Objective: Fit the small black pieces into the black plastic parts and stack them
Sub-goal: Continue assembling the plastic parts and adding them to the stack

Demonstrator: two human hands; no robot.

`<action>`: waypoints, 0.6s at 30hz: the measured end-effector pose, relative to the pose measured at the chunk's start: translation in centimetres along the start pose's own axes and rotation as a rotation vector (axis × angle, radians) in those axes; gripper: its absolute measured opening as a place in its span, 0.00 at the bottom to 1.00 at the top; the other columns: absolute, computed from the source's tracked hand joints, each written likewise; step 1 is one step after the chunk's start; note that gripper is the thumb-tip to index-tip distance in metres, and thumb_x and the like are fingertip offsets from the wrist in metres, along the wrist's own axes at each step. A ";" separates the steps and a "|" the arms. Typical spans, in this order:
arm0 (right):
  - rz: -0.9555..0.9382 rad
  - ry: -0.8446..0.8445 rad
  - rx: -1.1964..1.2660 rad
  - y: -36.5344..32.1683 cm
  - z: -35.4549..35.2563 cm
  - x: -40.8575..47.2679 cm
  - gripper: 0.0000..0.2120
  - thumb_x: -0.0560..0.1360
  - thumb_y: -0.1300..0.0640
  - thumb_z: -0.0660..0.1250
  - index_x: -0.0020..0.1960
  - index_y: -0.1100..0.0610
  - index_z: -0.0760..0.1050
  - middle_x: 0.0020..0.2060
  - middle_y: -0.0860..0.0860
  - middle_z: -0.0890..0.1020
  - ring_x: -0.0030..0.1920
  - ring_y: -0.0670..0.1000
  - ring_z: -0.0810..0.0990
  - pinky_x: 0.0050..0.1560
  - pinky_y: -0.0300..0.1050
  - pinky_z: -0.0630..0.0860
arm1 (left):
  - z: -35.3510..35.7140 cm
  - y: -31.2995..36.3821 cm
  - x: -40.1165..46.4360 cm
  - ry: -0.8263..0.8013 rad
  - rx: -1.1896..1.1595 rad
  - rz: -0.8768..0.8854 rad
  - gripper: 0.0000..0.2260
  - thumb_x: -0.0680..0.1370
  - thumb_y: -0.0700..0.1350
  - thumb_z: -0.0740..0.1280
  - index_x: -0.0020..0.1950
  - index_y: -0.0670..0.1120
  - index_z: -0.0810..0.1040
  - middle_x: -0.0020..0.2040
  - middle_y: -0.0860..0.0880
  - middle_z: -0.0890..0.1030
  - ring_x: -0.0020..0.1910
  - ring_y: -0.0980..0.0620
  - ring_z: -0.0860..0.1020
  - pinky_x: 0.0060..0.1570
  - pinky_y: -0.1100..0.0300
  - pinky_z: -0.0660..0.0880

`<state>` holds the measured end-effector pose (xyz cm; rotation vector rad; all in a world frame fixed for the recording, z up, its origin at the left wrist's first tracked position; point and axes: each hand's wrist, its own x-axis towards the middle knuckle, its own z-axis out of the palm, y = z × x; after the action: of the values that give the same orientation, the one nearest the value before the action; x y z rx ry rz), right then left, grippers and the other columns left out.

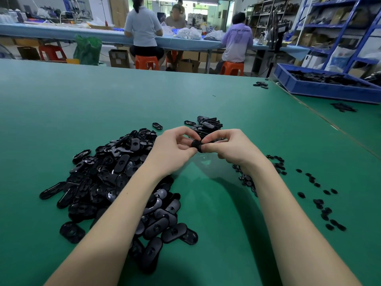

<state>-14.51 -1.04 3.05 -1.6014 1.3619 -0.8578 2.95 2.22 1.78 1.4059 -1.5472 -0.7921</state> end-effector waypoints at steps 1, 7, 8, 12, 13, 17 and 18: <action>0.007 0.002 -0.003 0.0 0.0 0.0 0.06 0.70 0.58 0.80 0.41 0.52 0.84 0.30 0.47 0.77 0.22 0.40 0.66 0.23 0.30 0.61 | 0.0 0.0 0.0 0.001 0.000 -0.001 0.10 0.73 0.36 0.73 0.50 0.51 0.83 0.44 0.48 0.85 0.36 0.55 0.80 0.42 0.67 0.74; 0.024 0.023 0.033 0.2 0.2 0.1 0.06 0.70 0.58 0.79 0.39 0.52 0.83 0.24 0.42 0.75 0.21 0.40 0.65 0.22 0.30 0.61 | 0.2 0.0 0.0 0.012 -0.031 -0.011 0.10 0.73 0.37 0.73 0.48 0.51 0.82 0.47 0.46 0.85 0.40 0.53 0.83 0.44 0.64 0.75; 0.027 0.021 0.041 0.2 0.2 0.0 0.06 0.70 0.58 0.79 0.39 0.52 0.83 0.24 0.41 0.75 0.21 0.40 0.65 0.22 0.30 0.61 | 0.2 0.0 0.0 0.014 -0.036 -0.019 0.10 0.73 0.37 0.73 0.48 0.51 0.82 0.47 0.46 0.85 0.40 0.52 0.83 0.45 0.64 0.75; 0.044 0.027 0.062 0.1 0.4 -0.1 0.07 0.70 0.59 0.79 0.38 0.51 0.82 0.21 0.40 0.74 0.21 0.40 0.65 0.22 0.29 0.61 | 0.4 0.0 0.0 0.024 -0.032 -0.035 0.10 0.72 0.38 0.74 0.47 0.53 0.82 0.46 0.48 0.86 0.42 0.53 0.84 0.46 0.64 0.76; 0.050 0.034 0.058 0.1 0.4 -0.2 0.07 0.70 0.59 0.79 0.38 0.51 0.82 0.21 0.40 0.73 0.20 0.40 0.65 0.22 0.30 0.61 | 0.4 0.0 0.0 0.027 -0.033 -0.039 0.10 0.72 0.38 0.74 0.46 0.53 0.82 0.46 0.48 0.86 0.42 0.53 0.84 0.45 0.64 0.76; 0.054 0.036 0.029 0.0 0.4 -0.1 0.06 0.70 0.56 0.80 0.44 0.51 0.83 0.28 0.44 0.78 0.21 0.41 0.66 0.22 0.31 0.62 | 0.2 0.0 -0.1 0.012 -0.074 -0.058 0.10 0.72 0.37 0.74 0.47 0.52 0.82 0.43 0.50 0.86 0.38 0.56 0.83 0.41 0.65 0.74; 0.057 0.028 0.030 0.1 0.4 -0.2 0.07 0.70 0.54 0.80 0.45 0.51 0.84 0.30 0.45 0.78 0.22 0.42 0.67 0.22 0.31 0.62 | 0.1 0.0 -0.1 0.004 -0.098 -0.065 0.11 0.73 0.36 0.74 0.47 0.52 0.81 0.42 0.51 0.86 0.37 0.57 0.82 0.41 0.64 0.73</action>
<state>-14.24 -0.82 2.83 -1.5255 1.4012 -0.8655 2.86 2.28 1.72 1.3911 -1.4463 -0.8914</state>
